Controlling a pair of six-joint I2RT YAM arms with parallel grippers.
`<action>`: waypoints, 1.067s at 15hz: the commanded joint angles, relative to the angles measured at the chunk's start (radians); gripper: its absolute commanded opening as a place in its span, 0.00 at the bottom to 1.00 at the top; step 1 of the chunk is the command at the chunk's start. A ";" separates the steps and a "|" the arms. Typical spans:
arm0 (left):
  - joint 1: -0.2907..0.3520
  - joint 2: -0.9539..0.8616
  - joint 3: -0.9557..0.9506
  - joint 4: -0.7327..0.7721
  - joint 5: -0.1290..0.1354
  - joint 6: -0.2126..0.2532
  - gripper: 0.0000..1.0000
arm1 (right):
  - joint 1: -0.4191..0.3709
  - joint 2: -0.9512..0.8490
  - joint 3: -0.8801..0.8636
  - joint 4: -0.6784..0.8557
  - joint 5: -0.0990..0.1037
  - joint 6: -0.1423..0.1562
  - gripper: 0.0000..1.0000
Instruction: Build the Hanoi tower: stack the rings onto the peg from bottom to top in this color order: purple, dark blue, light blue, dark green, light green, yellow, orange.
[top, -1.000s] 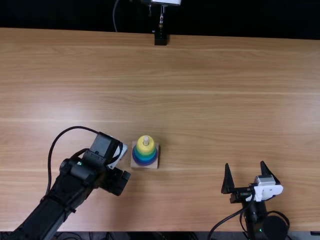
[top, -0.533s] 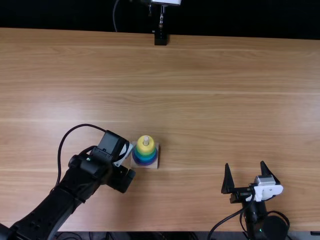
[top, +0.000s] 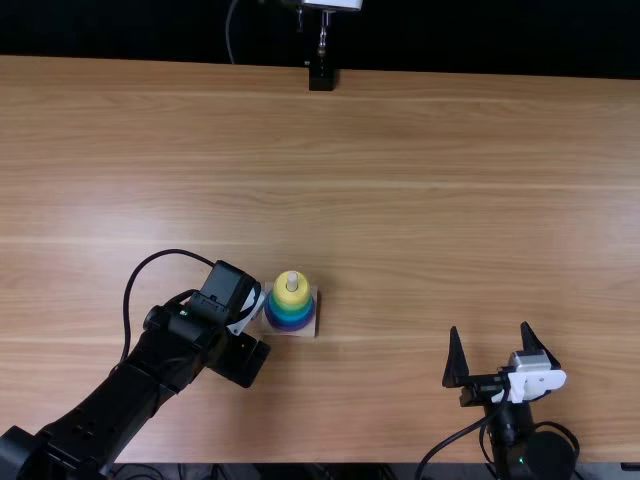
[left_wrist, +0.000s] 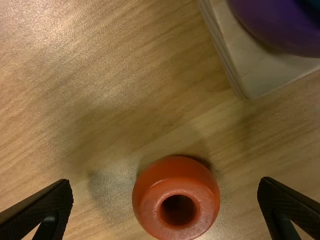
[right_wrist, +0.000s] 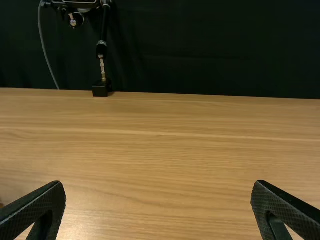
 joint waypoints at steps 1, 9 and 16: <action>-0.004 0.013 -0.015 0.002 0.012 0.014 1.00 | -0.014 -0.013 -0.009 0.005 0.000 0.002 1.00; -0.001 0.050 -0.009 0.000 0.015 0.013 1.00 | -0.014 -0.013 -0.009 0.005 0.000 0.002 1.00; -0.001 0.044 -0.035 0.111 -0.003 0.009 0.00 | -0.014 -0.013 -0.009 0.005 0.000 0.002 1.00</action>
